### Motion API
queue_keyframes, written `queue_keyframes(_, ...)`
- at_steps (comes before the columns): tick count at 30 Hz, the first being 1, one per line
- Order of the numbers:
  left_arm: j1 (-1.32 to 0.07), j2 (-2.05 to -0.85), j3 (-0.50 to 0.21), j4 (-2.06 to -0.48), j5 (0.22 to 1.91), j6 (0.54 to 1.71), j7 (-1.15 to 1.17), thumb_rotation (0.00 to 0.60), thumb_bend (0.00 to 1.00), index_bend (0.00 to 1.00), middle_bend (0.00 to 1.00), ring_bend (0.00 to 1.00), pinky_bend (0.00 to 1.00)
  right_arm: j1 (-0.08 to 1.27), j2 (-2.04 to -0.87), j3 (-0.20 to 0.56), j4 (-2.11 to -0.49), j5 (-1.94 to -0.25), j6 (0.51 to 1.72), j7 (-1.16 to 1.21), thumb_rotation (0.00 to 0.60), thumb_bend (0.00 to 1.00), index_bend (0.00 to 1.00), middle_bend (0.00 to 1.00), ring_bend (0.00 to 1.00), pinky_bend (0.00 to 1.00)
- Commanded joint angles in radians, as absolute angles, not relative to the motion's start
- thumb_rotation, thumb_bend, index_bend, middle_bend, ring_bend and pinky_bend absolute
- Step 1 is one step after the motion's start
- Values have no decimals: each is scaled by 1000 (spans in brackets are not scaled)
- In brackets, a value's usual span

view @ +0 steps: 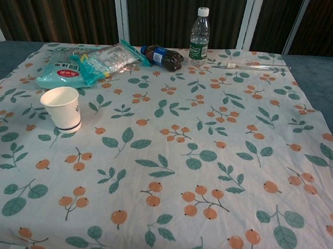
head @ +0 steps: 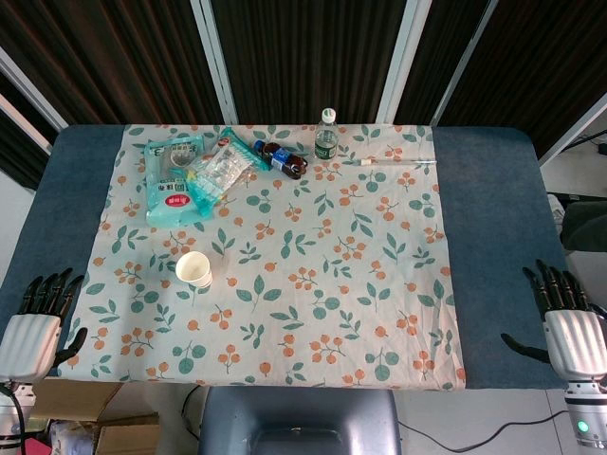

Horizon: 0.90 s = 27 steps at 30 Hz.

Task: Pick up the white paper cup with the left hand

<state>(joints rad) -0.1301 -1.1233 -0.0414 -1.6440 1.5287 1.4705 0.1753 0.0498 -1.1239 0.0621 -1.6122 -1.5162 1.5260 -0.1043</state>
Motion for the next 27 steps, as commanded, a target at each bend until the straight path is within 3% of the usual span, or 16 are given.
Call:
queue_keyframes(1, -132, -1123, -42, -1646, 1529, 1470, 177, 598, 353, 0, 0, 0, 0, 49, -1123, 61, -1611, -1517, 1525, -103, 531, 11, 0, 0, 0, 0)
queue_keyframes(16, -160, -1093, -48, -1703, 1554, 1450, 257, 600, 353, 0, 0, 0, 0, 45, -1125, 63, -1602, -1508, 1526, -96, 531, 11, 0, 0, 0, 0)
queue_keyframes(22, -265, -1057, -80, -1845, 1583, 1331, 467, 600, 358, 0, 0, 0, 0, 49, -1126, 67, -1596, -1506, 1520, -101, 531, 11, 0, 0, 0, 0)
queue_keyframes(27, -387, -1053, -135, -1936, 1496, 1163, 596, 600, 360, 0, 0, 0, 0, 51, -1124, 66, -1603, -1516, 1523, -101, 531, 11, 0, 0, 0, 0)
